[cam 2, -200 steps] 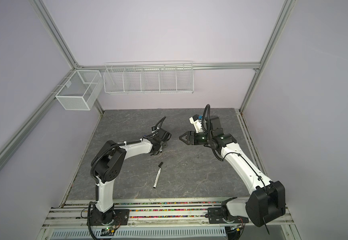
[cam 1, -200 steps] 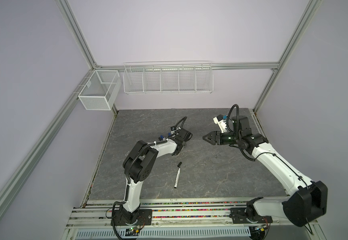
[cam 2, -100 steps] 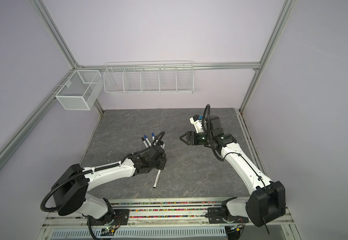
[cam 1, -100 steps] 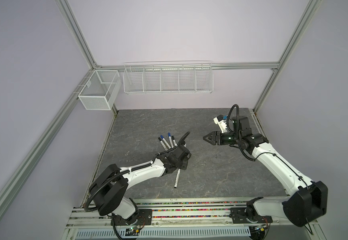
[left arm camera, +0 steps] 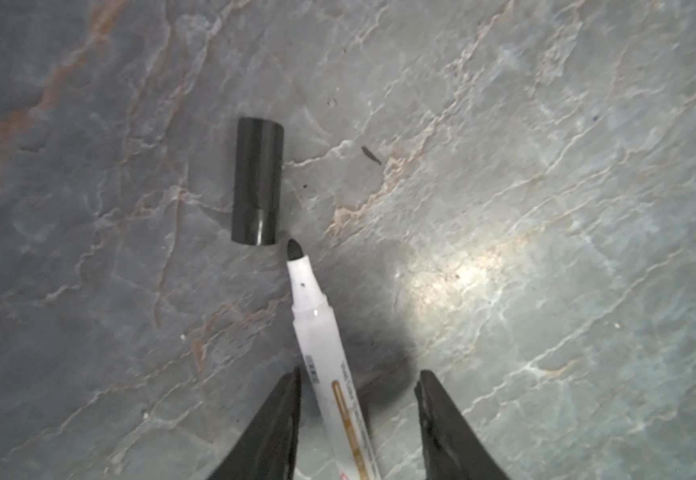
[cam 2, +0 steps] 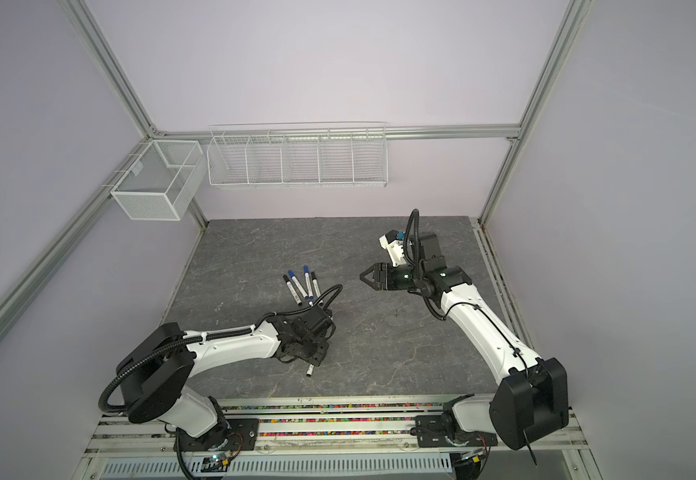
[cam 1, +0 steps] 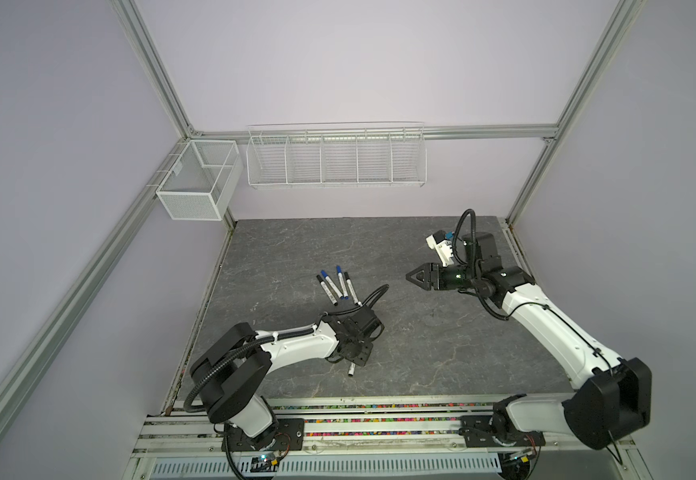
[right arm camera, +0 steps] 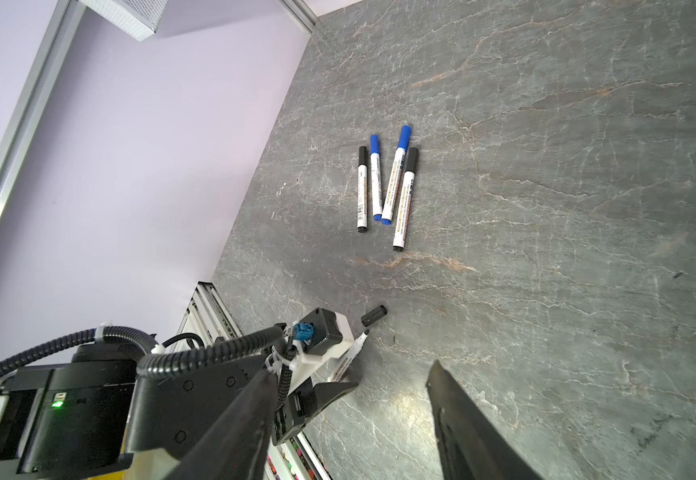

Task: Insert the pens into the pen caps
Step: 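Grasp the last uncapped white marker with the left gripper, then raise the marker upright with the left gripper while the right gripper approaches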

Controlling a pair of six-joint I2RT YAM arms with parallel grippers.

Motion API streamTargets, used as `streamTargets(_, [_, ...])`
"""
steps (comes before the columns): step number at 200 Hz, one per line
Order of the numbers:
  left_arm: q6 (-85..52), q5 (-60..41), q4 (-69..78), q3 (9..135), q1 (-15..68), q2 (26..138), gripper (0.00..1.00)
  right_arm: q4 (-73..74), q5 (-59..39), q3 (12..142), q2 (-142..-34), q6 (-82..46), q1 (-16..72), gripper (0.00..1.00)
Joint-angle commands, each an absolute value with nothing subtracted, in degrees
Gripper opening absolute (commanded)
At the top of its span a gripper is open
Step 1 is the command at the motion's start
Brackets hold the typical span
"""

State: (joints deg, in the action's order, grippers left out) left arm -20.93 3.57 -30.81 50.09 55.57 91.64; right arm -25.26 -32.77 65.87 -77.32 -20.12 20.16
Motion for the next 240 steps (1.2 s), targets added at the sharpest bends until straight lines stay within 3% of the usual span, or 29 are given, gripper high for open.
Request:
streamTargets(1, [-20.02,2.98,-36.81,53.27,55.75,93.35,0.42,-25.75,-32.39,66.01,-77.26,-18.81,19.42,0.62])
streamTargets(48, [-20.40,4.96,-43.22,56.38,55.73,97.72,0.32,-25.39,-32.20,65.66,-76.32,-19.09,18.55,0.62])
streamTargets(98, [-19.69,5.70,-43.57,56.80,55.80,98.40,0.00,-25.36,-32.61,65.56,-75.76,-19.25,18.25,0.62])
streamTargets(141, [-14.37,-0.74,-37.99,58.88,54.19,86.46,0.00,-23.87,-34.08,65.39,-75.42,-20.77,18.24,0.62])
streamTargets(178, [-17.70,-6.23,-18.94,56.14,48.96,76.25,0.00,-17.81,-39.00,63.91,-74.54,-23.99,19.10,0.62])
streamTargets(240, [-20.13,-14.00,-1.42,58.33,48.73,79.29,0.00,-15.85,-40.14,67.46,-76.25,-24.36,24.82,0.62])
